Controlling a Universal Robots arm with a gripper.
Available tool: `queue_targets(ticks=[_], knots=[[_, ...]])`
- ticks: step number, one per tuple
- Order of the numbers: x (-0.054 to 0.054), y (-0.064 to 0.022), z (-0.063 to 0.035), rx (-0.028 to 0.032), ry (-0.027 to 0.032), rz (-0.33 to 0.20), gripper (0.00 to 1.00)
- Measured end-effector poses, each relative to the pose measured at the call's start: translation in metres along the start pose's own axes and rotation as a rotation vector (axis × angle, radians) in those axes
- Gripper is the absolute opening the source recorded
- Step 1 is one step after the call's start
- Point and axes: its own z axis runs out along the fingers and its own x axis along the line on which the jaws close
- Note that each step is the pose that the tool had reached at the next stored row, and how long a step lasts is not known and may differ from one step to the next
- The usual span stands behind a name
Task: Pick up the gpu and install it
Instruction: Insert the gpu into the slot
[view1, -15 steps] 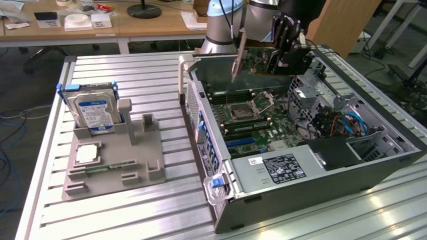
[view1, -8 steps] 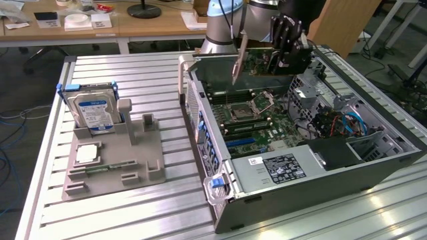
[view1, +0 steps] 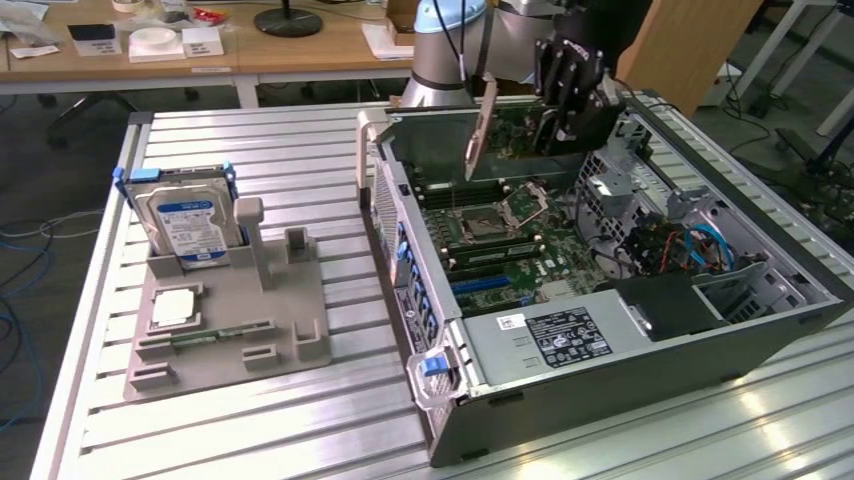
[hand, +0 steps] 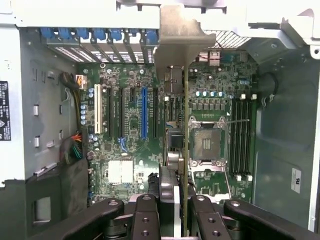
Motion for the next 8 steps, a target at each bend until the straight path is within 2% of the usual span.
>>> queue_targets(ticks=[5, 8], knots=[[0.0, 0.0005, 0.0091, -0.0001, 0.0001, 0.0, 0.28], [0.001, 0.0036, 0.0145, 0.0017, 0.0004, 0.001, 0.28]])
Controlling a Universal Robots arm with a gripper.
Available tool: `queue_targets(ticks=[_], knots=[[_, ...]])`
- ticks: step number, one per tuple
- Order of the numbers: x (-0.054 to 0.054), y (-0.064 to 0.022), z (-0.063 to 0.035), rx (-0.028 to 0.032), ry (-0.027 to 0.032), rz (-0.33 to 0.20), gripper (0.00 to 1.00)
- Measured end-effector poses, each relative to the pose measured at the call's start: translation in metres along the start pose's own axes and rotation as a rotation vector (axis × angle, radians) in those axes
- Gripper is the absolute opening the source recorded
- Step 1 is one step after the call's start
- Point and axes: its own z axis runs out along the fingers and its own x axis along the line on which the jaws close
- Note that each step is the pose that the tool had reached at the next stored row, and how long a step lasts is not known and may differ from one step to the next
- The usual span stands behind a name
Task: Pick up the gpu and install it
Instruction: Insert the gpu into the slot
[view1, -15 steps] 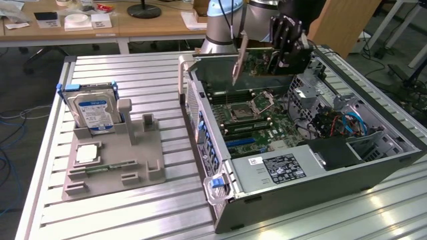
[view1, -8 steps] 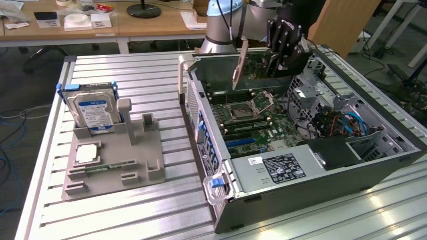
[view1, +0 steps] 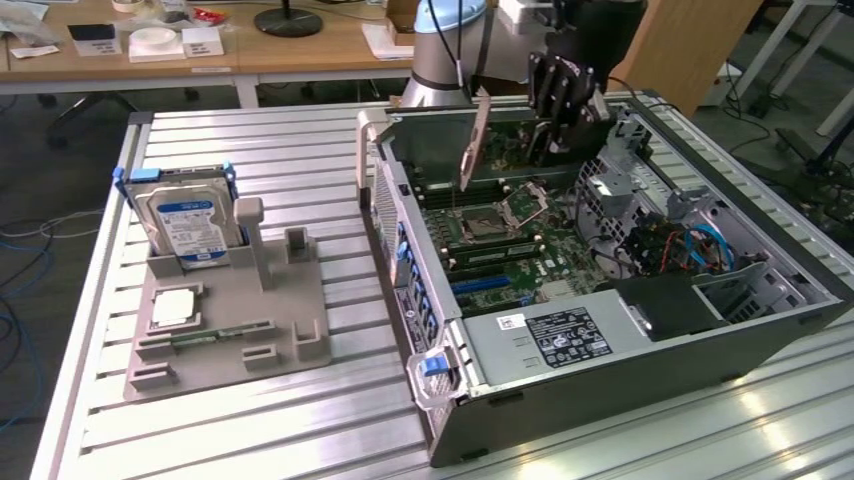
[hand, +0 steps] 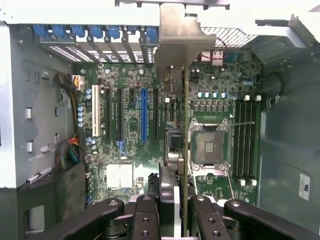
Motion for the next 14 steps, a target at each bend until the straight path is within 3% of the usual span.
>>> queue_targets(ticks=[6, 14], knots=[[0.0, -0.0028, 0.0109, 0.0028, -0.0001, 0.003, 0.28], [0.004, -0.003, 0.0224, 0.0045, 0.0004, 0.069, 0.28]])
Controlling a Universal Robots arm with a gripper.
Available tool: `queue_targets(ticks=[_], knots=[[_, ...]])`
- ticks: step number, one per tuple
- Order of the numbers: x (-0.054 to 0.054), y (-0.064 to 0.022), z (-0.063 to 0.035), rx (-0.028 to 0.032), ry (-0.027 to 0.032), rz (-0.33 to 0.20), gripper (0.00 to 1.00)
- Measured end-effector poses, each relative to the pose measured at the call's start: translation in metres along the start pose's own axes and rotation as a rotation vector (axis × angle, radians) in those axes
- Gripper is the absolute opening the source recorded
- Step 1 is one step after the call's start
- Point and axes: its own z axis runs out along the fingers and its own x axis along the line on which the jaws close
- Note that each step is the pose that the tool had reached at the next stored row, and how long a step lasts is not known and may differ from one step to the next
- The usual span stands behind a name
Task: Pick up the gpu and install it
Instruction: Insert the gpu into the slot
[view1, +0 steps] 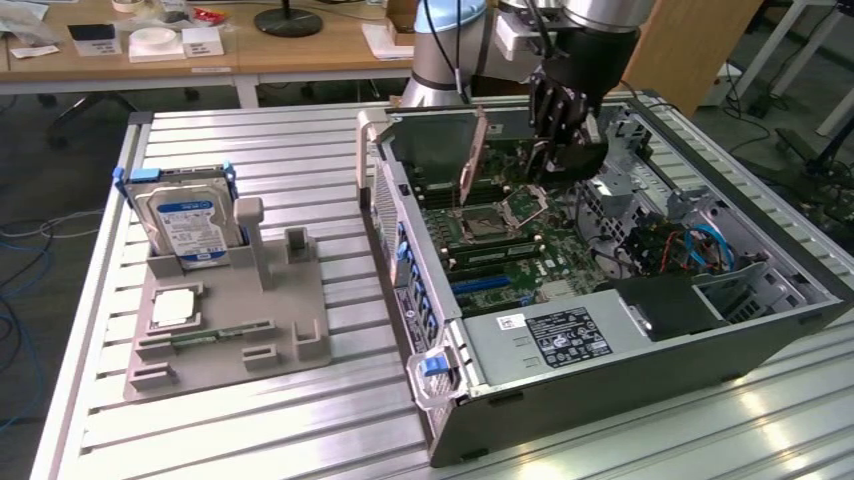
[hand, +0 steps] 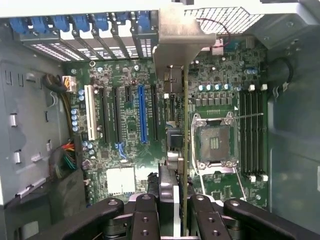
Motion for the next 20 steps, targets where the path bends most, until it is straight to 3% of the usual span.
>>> queue_targets(ticks=[3, 5, 10, 14, 20], knots=[[0.002, 0.0042, 0.0033, 0.0, -0.0004, -0.001, 0.28], [0.003, 0.0057, 0.0068, -0.0005, -0.0039, -0.012, 0.28], [0.004, 0.006, 0.0156, -0.0026, -0.0053, -0.073, 0.28], [0.005, 0.0061, 0.0216, -0.0036, -0.0004, -0.075, 0.28], [0.006, 0.0122, 0.0325, -0.0033, -0.0002, -0.072, 0.28]])
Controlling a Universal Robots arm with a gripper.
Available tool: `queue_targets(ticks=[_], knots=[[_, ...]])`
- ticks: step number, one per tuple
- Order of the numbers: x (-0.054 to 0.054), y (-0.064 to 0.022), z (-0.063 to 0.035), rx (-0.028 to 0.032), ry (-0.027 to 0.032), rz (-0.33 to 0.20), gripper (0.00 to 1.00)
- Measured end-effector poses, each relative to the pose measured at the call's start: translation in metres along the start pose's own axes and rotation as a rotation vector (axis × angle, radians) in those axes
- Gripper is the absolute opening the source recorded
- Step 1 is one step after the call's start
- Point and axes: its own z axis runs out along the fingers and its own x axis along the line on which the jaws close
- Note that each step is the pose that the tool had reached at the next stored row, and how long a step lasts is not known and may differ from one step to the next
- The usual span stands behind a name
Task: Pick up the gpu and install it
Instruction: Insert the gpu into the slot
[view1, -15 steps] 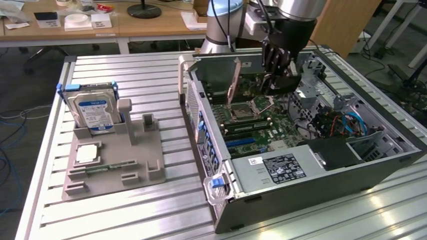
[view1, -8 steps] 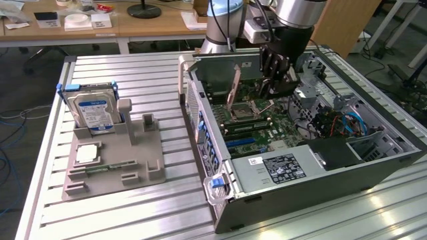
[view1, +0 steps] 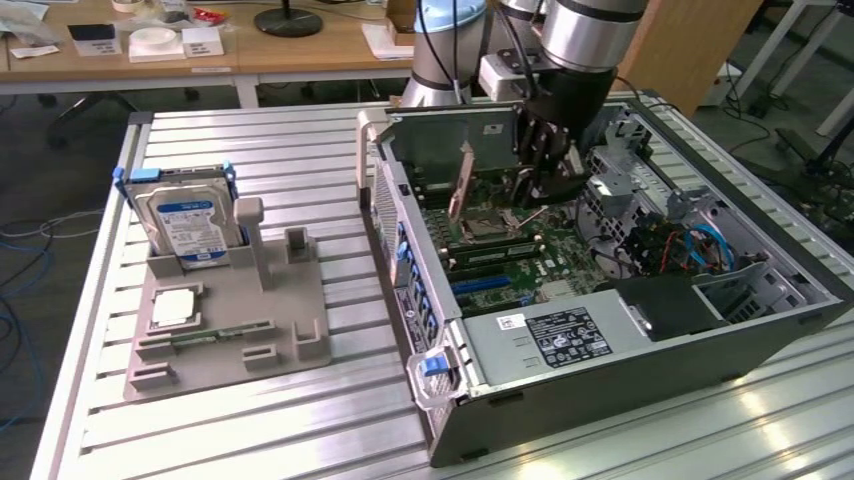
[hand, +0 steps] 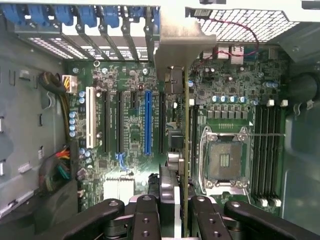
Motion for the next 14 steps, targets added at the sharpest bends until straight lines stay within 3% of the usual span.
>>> queue_targets(ticks=[14], knots=[[0.01, 0.004, 0.0229, 0.0008, 0.0004, 0.042, 0.28]])
